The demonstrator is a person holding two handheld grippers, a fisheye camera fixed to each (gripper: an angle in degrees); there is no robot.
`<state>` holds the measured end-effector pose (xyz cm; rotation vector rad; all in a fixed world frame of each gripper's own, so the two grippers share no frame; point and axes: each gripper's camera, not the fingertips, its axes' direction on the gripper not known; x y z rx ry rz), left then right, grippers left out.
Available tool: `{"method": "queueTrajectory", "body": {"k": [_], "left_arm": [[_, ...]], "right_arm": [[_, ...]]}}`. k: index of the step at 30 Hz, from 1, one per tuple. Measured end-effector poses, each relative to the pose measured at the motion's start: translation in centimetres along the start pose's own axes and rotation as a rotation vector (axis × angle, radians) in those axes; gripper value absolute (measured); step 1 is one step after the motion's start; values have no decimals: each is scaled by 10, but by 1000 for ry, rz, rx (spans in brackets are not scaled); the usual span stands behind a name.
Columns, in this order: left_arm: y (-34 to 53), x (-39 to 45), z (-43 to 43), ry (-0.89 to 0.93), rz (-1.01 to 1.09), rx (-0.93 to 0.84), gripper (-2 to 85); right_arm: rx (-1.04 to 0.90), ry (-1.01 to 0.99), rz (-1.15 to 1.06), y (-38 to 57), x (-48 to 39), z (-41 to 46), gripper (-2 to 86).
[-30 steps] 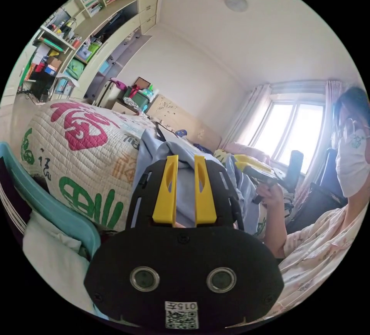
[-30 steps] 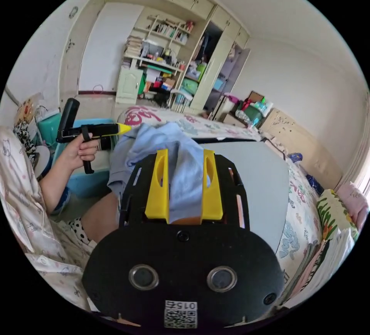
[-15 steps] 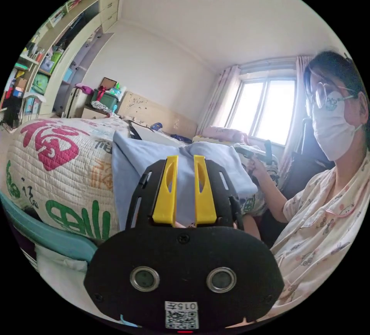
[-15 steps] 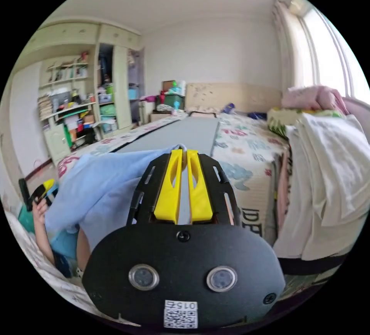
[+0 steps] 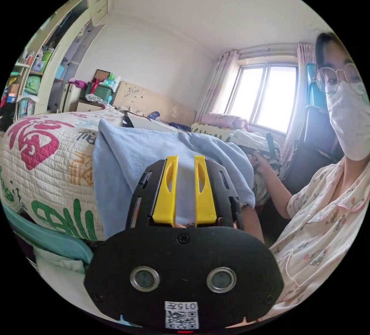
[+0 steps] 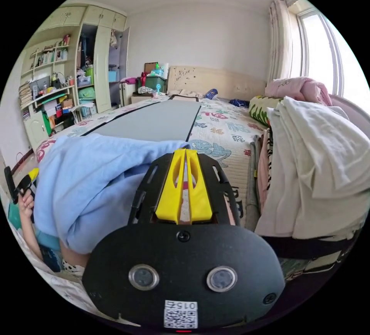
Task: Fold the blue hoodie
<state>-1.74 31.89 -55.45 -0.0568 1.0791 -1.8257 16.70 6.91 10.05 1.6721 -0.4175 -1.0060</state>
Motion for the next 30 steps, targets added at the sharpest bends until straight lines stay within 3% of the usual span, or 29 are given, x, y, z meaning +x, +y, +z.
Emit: {"method": "queueTrajectory", "body": {"k": [7, 14, 19, 30], "left_arm": [[-1, -8, 16, -68, -3, 14, 65], [-3, -11, 33, -163, -7, 37, 70], [-9, -19, 45, -206, -34, 39, 70], [-16, -58, 59, -203, -121, 62, 51]], "right_arm": [[91, -384, -136, 63, -20, -64, 0], [-19, -267, -383, 86, -92, -61, 30], [-38, -294, -369, 89, -96, -52, -6], [-176, -146, -310, 88, -82, -29, -10]]}}
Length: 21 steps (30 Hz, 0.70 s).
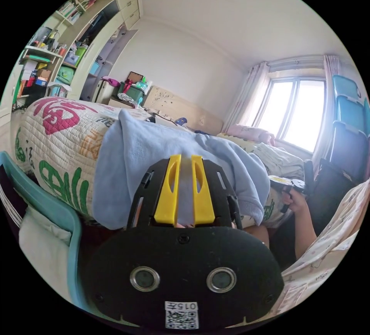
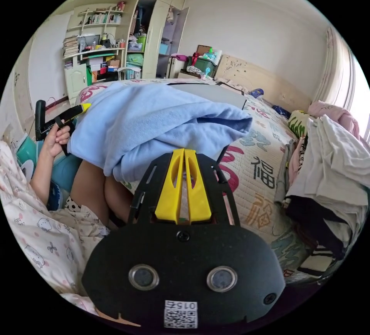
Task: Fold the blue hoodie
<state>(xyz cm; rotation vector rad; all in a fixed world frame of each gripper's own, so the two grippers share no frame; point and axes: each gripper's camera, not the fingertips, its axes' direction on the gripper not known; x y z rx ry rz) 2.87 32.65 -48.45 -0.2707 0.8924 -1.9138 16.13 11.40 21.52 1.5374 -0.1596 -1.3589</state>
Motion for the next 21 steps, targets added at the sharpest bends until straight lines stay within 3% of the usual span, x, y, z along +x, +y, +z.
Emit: {"method": "queueTrajectory", "body": {"k": [6, 14, 21], "left_arm": [[-12, -8, 13, -43, 27, -16, 51], [-24, 3, 33, -222, 235, -58, 21], [-38, -27, 42, -186, 220, -58, 5]], "right_arm": [[-2, 78, 1, 4, -7, 16, -10], [-31, 172, -10, 3, -15, 45, -10], [-92, 244, -80, -2, -17, 69, -10]]}}
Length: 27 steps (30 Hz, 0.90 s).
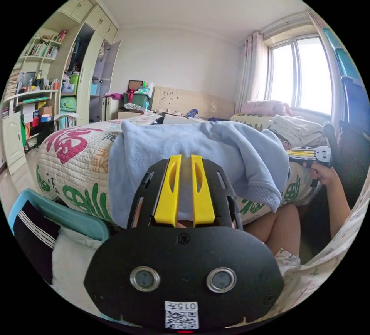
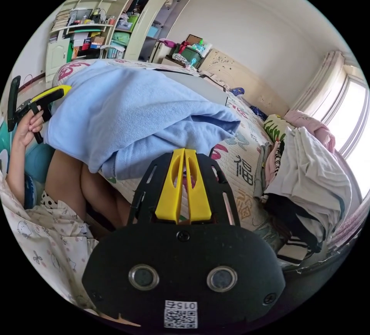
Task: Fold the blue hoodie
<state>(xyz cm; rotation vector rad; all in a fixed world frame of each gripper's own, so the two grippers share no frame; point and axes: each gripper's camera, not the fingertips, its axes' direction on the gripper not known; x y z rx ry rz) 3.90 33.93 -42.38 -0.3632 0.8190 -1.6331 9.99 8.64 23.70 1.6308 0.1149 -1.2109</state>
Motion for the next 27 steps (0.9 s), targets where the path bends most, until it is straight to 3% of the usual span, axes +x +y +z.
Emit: {"method": "queueTrajectory", "body": {"k": [9, 27], "left_arm": [[-8, -32, 15, -29, 6, 9, 2], [-9, -116, 38, -23, 8, 20, 1]], "right_arm": [[-75, 158, -96, 8, 2, 34, -10], [-45, 82, 21, 67, 76, 80, -10]]}}
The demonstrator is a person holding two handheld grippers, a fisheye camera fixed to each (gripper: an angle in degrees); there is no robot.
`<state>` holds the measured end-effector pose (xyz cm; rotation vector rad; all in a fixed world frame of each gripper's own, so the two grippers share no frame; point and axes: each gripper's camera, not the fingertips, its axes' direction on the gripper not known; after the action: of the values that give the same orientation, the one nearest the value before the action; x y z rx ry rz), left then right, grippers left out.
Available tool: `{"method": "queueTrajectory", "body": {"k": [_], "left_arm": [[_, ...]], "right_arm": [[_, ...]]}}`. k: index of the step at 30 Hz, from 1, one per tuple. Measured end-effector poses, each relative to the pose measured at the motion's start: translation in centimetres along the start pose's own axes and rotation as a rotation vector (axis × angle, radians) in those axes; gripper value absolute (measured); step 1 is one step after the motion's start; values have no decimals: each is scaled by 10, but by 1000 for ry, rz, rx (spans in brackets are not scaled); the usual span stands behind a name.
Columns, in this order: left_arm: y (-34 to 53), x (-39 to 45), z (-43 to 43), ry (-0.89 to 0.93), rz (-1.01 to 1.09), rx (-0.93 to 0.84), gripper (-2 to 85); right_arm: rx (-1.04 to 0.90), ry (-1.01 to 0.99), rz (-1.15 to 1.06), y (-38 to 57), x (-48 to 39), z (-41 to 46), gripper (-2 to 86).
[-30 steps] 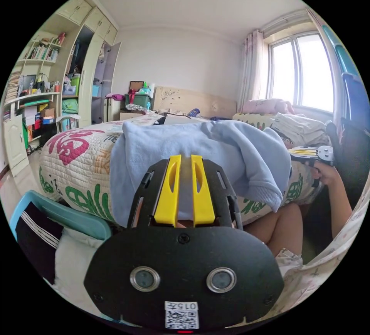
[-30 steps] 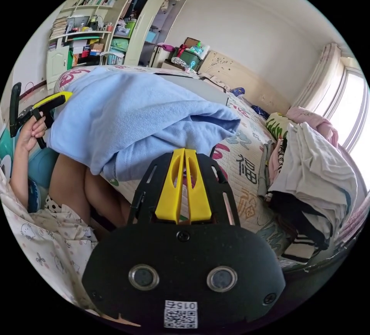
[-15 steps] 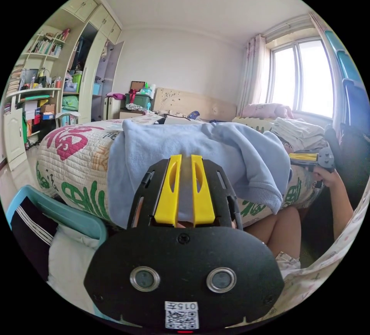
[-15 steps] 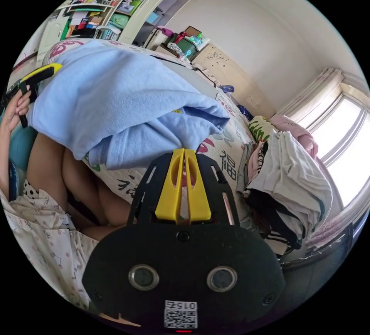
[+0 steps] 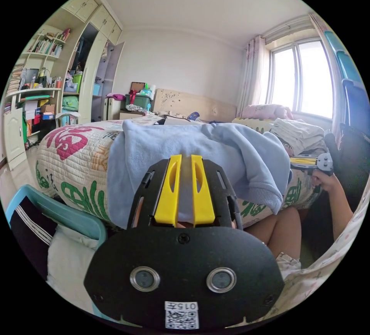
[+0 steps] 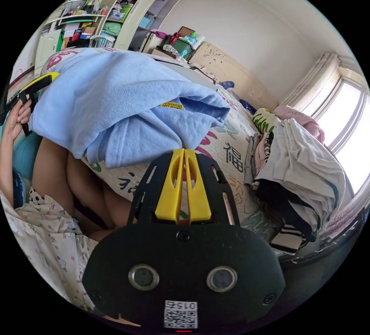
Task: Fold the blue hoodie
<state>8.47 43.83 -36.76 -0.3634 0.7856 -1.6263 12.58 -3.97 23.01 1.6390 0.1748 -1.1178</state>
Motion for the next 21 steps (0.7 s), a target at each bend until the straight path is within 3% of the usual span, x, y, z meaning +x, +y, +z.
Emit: {"method": "queueTrajectory", "body": {"k": [7, 16, 21], "left_arm": [[10, -38, 7, 45, 23, -13, 8], [56, -66, -25, 101, 363, -23, 73], [100, -80, -33, 208, 499, -1, 84]], "right_arm": [[31, -19, 26, 28, 32, 1, -10], [263, -189, 107, 103, 87, -39, -9], [348, -269, -3, 146, 88, -54, 6]]}}
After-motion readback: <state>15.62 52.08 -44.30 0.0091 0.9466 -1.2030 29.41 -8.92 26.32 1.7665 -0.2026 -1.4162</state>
